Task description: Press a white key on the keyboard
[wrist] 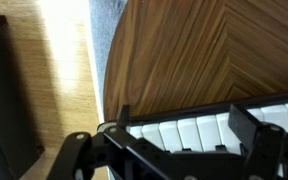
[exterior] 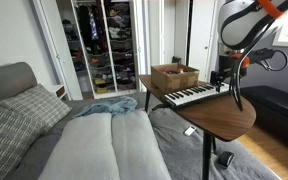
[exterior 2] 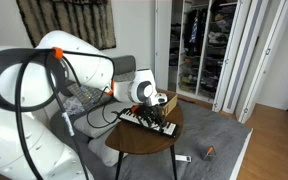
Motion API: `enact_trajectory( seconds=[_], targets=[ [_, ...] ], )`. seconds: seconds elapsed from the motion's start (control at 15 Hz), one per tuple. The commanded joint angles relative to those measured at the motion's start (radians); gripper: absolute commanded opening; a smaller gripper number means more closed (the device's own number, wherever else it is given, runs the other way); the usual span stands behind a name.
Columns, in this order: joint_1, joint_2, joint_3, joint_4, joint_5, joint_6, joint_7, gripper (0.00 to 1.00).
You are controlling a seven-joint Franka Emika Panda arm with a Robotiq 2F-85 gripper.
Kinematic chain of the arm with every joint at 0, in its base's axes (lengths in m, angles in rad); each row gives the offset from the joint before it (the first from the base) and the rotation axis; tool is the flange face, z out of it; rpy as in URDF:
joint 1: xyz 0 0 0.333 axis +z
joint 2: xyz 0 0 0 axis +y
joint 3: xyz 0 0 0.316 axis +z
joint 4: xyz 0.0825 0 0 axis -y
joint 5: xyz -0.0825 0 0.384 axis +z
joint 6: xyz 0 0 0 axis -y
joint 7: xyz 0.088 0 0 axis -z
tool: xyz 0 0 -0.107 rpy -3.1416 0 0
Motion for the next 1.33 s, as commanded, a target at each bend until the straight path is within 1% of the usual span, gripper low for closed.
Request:
enact_trajectory(
  seconds=[0.0, 0.07, 0.27, 0.73, 0.8, 0.87, 0.93, 1.0, 1.27],
  targets=[
    [0.020, 0.000, -0.020, 0.002, -0.006, -0.004, 0.004, 1.00],
    [0.020, 0.000, -0.020, 0.002, -0.006, -0.004, 0.004, 1.00],
    [0.030, -0.021, -0.040, 0.004, 0.004, -0.006, -0.052, 1.00],
    [0.059, -0.034, -0.105, 0.015, 0.066, 0.004, -0.262, 1.00],
    [0.063, -0.032, -0.115, 0.016, 0.083, 0.008, -0.284, 0.75],
    [0.068, -0.031, -0.123, 0.017, 0.099, 0.010, -0.308, 0.74],
    [0.070, -0.030, -0.131, 0.017, 0.111, 0.016, -0.326, 0.68],
    [0.073, -0.029, -0.138, 0.017, 0.125, 0.021, -0.344, 0.59],
    [0.080, -0.022, -0.160, 0.017, 0.167, 0.053, -0.406, 0.32]
  ],
)
